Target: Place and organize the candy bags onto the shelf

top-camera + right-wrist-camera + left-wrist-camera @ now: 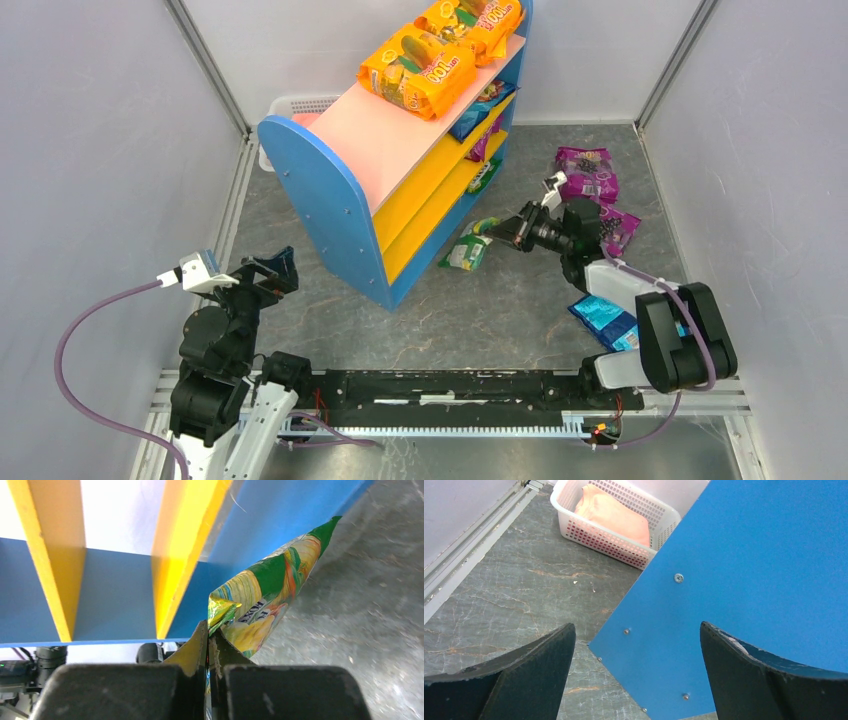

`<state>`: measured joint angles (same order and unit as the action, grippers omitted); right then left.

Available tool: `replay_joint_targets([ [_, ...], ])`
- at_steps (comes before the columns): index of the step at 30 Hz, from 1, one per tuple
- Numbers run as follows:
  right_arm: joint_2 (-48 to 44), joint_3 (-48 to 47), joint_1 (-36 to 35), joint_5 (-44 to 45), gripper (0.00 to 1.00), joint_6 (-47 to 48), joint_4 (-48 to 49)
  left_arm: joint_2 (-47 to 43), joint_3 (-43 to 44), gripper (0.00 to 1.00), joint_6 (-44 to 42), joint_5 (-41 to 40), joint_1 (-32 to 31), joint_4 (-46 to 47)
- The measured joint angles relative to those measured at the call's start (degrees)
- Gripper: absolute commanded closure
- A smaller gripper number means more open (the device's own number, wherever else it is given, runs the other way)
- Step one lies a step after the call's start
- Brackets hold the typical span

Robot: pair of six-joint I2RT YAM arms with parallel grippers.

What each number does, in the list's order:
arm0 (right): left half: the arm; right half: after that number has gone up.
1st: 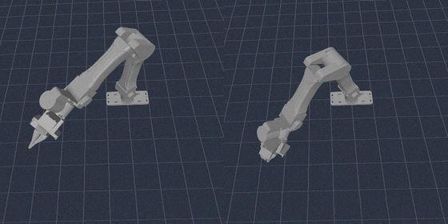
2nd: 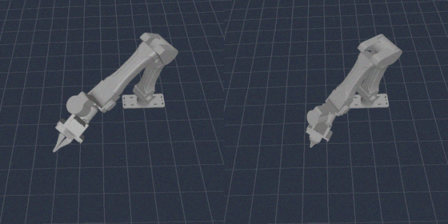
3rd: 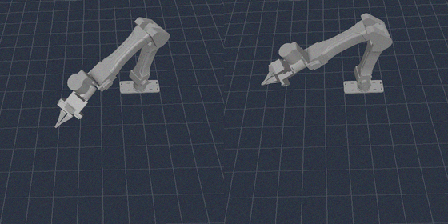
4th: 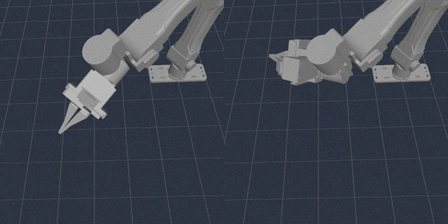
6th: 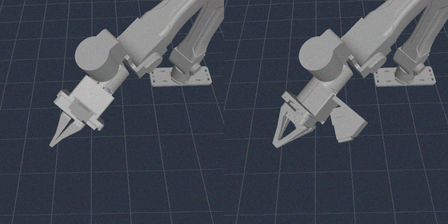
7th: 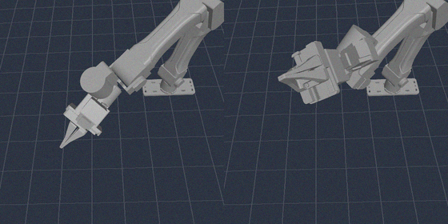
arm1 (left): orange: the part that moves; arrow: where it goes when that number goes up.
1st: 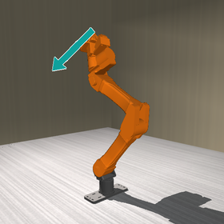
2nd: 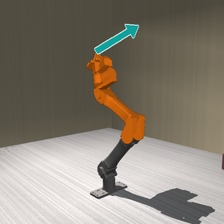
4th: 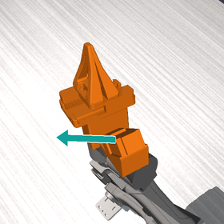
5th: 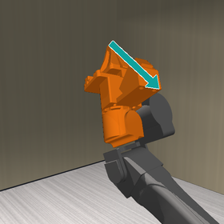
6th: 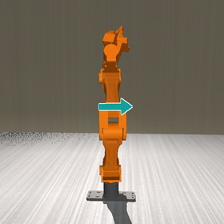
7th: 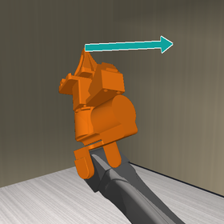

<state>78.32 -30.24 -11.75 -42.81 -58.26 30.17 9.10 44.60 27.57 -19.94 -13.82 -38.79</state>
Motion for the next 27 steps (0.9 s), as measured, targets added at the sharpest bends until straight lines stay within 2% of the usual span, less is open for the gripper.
replay_joint_targets([
  [12, 8.6, -6.4, -5.3, 0.9, 1.0, -10.8, 12.9, 0.0, 0.0, 0.0, 0.0, 0.0, 0.0, 0.0],
  [20, 20.0, -6.4, -6.6, 3.2, 1.0, -11.9, 18.8, 0.0, 0.0, 0.0, 0.0, 0.0, 0.0, 0.0],
  [27, 30.4, -7.8, -6.6, 7.2, 1.0, -10.4, 19.5, 0.0, 0.0, 0.0, 0.0, 0.0, 0.2, 0.0],
])
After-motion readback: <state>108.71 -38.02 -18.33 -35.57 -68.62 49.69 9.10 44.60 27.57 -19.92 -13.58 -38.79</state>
